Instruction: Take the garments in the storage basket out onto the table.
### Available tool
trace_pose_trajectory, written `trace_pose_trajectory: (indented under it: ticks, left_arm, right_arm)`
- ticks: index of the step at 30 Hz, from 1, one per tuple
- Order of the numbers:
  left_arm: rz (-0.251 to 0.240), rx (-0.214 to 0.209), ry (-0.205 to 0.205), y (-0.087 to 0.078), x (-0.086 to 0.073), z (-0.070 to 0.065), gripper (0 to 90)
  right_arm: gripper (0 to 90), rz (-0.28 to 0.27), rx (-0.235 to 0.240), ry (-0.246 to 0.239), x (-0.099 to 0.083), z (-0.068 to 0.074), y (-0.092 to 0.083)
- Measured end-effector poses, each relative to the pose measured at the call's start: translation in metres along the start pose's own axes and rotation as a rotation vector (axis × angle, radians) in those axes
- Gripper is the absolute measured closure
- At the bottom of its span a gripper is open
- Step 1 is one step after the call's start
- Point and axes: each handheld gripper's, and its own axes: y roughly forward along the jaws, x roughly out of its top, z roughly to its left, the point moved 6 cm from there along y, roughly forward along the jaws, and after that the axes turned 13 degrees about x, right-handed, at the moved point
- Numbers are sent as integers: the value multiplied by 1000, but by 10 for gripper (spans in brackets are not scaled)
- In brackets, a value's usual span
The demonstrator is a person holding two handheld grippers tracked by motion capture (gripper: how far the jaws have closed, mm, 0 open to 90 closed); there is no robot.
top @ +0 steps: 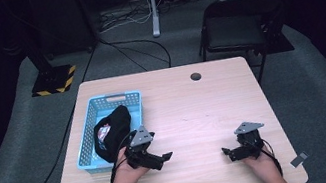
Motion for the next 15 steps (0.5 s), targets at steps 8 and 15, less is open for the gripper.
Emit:
trace_pose_trajectory:
  ticks: [8,15]
  left_arm:
    - [-1,13,-10,-2,-1,6,48]
    - [0,17,-20,-3,-2,9,54]
  right_arm:
    - [15,0,0,-1,0,0,0]
    - [15,0,0,0,0,0,0]
